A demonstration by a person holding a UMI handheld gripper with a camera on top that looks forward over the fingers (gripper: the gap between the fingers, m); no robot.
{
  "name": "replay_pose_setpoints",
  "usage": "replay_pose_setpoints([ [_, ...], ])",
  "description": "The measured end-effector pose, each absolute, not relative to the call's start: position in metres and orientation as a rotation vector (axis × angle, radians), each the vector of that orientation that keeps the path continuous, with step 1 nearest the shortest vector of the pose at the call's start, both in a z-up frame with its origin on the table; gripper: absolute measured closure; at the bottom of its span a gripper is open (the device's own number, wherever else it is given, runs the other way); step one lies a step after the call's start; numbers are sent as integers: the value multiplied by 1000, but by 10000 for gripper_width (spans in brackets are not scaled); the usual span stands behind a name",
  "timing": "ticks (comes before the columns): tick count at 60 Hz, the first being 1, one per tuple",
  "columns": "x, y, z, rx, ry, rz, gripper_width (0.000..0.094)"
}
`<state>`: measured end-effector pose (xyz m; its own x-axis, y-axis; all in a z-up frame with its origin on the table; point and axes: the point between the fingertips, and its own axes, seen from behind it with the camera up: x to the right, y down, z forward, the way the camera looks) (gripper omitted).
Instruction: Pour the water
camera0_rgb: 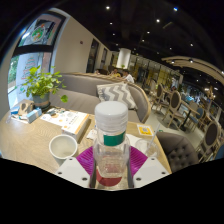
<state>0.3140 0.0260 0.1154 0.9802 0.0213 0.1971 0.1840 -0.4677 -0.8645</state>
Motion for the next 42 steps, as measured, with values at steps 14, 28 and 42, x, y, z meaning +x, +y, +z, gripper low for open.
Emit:
replay_pose_setpoints([
  [14,321,37,47,-2124,-37,-32,504],
  [28,325,34,24,-2123,-11,14,473],
  [42,323,13,17,-2215,41,59,89],
])
